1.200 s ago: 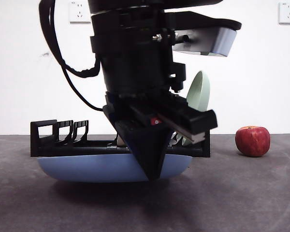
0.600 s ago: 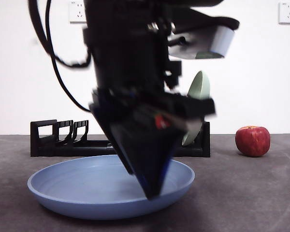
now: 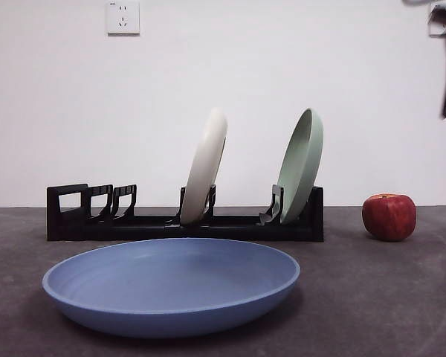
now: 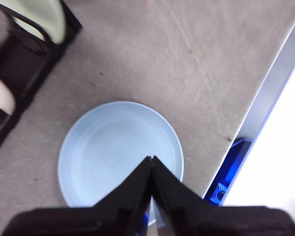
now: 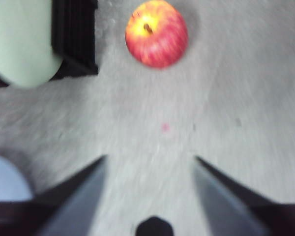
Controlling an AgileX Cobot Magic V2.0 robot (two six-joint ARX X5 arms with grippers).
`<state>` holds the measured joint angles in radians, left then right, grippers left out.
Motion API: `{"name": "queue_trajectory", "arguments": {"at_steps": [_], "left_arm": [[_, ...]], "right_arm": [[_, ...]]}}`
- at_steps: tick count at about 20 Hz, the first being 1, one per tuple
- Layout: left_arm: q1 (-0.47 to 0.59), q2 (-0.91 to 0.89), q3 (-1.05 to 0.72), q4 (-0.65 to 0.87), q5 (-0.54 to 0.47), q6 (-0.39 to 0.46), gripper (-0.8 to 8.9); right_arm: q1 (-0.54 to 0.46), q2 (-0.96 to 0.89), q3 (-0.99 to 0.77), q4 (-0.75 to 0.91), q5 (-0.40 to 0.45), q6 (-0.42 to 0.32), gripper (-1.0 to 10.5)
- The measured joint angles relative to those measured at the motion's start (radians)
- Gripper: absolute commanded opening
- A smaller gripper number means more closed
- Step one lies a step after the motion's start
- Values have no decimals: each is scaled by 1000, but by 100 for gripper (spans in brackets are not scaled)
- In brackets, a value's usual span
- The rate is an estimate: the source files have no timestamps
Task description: Take the blue plate from the plate rack,put the plate on the table,take the apple from the table,put the apple in the plate
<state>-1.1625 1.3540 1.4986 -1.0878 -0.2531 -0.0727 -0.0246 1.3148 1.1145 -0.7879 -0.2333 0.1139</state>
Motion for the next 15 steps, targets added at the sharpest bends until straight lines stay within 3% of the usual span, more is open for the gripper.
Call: {"name": "queue_trajectory", "arguments": {"at_steps": [3,10,15], "left_arm": [[0,-121,1,-69,-6,-44,-8],[0,-342,1,-231,-118,-165,-8],[2,-425,1,-234,-136,-240,-8]], "right_arm": [[4,108,31,72,14,-19,727],[53,410,359,25,71,-75,727],[73,549,408,69,75,-98,725]]}}
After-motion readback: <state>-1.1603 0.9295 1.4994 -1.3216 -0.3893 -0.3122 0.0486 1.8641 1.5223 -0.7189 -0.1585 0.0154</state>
